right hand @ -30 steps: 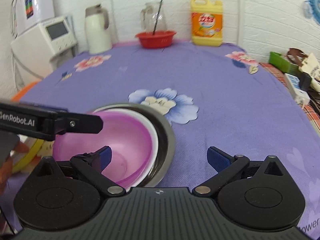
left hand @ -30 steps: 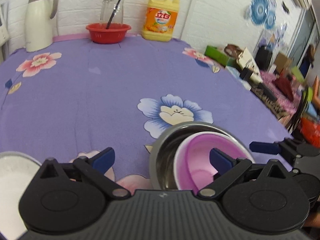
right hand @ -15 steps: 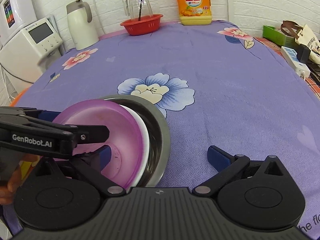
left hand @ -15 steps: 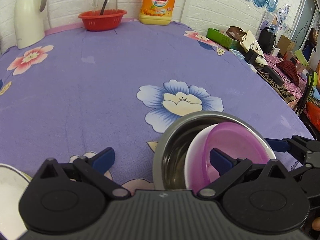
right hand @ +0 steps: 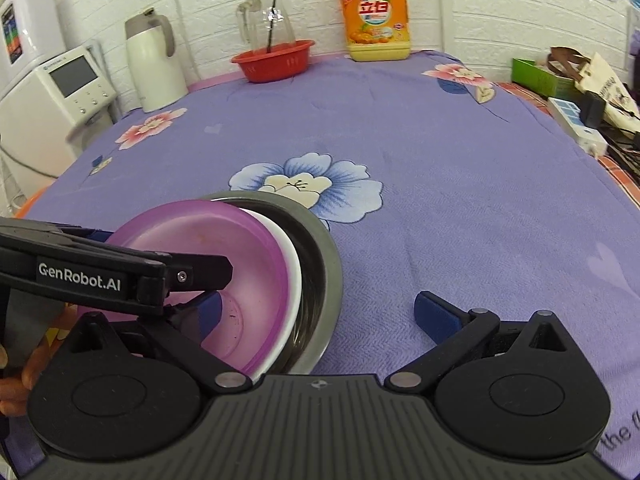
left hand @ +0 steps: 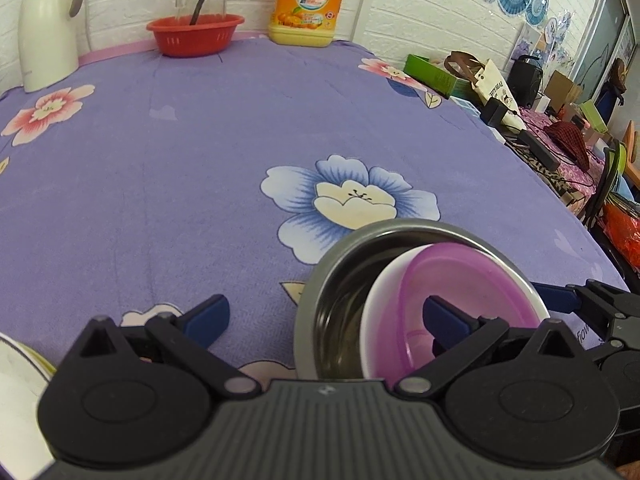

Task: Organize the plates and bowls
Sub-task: 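Grip the nested bowl rims with the left tool and lift them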

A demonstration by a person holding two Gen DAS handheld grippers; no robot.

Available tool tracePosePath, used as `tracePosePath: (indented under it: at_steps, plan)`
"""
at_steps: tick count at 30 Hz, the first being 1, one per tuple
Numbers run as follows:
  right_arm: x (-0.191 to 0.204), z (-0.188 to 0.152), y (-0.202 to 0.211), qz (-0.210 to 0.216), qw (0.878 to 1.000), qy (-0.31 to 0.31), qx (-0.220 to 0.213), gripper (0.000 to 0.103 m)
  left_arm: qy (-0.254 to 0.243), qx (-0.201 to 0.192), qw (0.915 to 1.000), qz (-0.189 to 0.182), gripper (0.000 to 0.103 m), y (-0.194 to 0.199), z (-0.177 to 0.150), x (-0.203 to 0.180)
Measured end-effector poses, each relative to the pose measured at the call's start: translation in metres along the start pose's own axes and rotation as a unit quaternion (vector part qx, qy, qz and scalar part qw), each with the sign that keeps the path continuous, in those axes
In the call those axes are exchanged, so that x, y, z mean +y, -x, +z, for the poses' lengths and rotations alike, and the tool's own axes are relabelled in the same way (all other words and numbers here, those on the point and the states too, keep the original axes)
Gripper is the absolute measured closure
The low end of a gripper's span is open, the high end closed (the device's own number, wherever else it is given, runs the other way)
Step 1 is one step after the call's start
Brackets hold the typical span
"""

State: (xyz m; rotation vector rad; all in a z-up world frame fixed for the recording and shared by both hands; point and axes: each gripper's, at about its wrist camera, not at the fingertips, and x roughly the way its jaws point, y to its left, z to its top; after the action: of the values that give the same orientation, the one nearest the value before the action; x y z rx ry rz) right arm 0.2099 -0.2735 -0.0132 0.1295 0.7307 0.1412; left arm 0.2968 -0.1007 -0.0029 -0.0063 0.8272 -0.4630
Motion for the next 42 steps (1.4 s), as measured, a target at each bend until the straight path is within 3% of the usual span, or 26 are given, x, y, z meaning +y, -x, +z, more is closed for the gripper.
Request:
tracePosePath:
  at_steps: [19,29,33,37,40,42]
  plan:
    - [0.001,-0.005,0.005,0.001,1.0,-0.015,-0.011,0.0,-0.005,-0.019,0.9997,0.017,0.001,0.008,-0.005,-0.007]
    - [0.004,-0.007,0.007,0.013,1.0,-0.008,-0.016,0.0,0.006,-0.019,0.9998,-0.008,0.005,0.007,-0.009,-0.003]
    - [0.005,-0.009,0.01,0.021,0.999,-0.014,-0.022,0.0,0.016,-0.027,0.9993,-0.019,0.024,0.012,-0.014,-0.007]
    - [0.008,-0.014,0.013,0.031,0.999,-0.021,-0.032,0.001,0.027,-0.039,0.9986,-0.024,0.033,0.016,-0.02,-0.006]
    - [0.01,-0.014,0.015,0.046,0.998,-0.018,-0.035,0.018,0.032,-0.039,0.9981,-0.035,0.043,0.016,-0.019,-0.007]
    - [0.011,-0.013,0.014,0.049,0.998,-0.023,-0.033,0.02,0.039,-0.035,0.9979,-0.038,0.049,0.017,-0.018,-0.011]
